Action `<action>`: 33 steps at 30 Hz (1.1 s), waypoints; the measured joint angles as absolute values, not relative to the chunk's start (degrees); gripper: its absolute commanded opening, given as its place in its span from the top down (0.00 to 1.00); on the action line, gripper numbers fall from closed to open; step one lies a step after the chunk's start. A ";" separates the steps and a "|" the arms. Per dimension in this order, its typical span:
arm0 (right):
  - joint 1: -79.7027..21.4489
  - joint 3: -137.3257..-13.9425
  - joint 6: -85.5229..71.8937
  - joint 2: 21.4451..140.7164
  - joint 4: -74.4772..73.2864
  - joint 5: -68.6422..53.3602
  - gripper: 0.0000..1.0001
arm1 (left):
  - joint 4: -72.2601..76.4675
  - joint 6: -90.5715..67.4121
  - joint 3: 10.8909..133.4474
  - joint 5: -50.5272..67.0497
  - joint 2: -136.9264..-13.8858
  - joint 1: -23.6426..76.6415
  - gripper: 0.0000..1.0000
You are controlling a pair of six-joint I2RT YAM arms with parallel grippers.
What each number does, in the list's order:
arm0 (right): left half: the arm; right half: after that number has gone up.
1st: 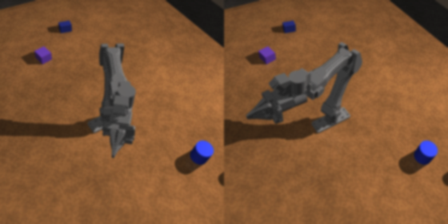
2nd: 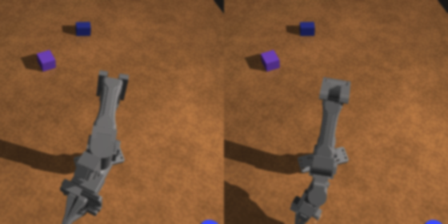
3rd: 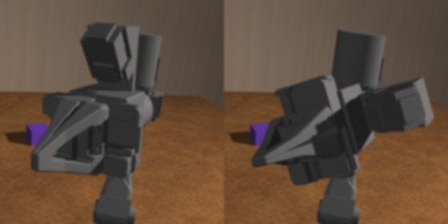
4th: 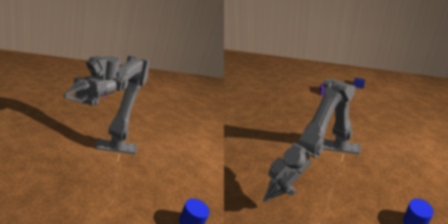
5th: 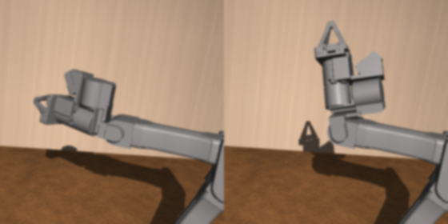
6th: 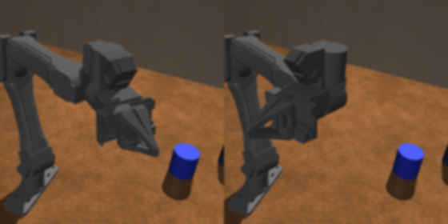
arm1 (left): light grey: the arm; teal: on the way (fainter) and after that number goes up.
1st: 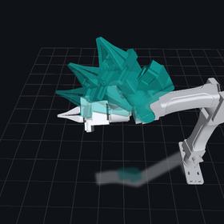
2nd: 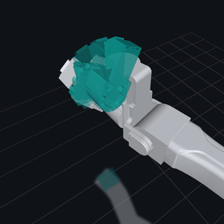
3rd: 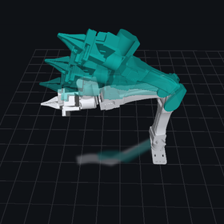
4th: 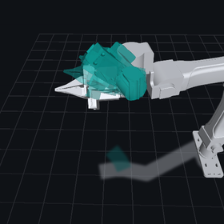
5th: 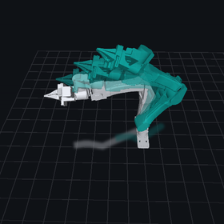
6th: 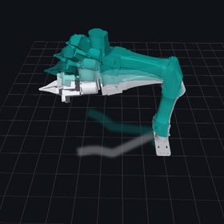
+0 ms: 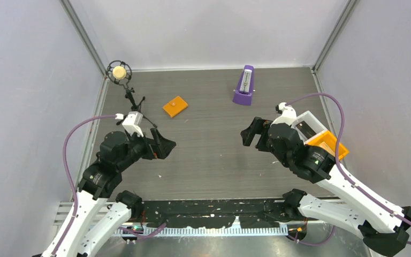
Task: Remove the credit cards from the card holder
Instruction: Move the card holder to the center of the board.
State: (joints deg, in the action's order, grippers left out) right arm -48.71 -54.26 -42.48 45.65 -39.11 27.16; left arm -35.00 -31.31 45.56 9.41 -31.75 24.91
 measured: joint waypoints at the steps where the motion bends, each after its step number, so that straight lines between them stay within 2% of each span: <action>1: -48.71 -54.26 -42.48 45.65 -39.11 27.14 0.05 | -34.98 -31.35 45.56 9.23 -31.79 24.91 0.03; 10: -48.71 -54.24 -42.44 44.45 -38.87 26.96 0.05 | -35.09 -30.76 45.65 6.59 -33.50 24.91 0.07; 14: -48.71 -53.84 -42.26 43.33 -37.63 26.76 0.05 | -37.41 -28.99 48.58 3.60 -38.20 25.06 0.14; 17: -48.71 -52.77 -41.69 42.76 -36.12 26.15 0.05 | -38.96 -26.48 52.75 -0.25 -43.33 26.17 0.14; 23: -48.71 -51.29 -39.44 42.61 -34.94 25.23 0.05 | -43.70 -19.42 66.32 -12.47 -61.17 32.25 0.16; 29: -48.71 -51.20 -37.30 40.71 -34.70 25.32 0.04 | -44.62 -12.88 79.77 -20.12 -83.02 33.34 0.19; 33: -48.71 -51.18 -36.80 40.10 -34.74 25.63 0.03 | -43.07 -8.10 86.83 -24.18 -93.36 33.34 0.22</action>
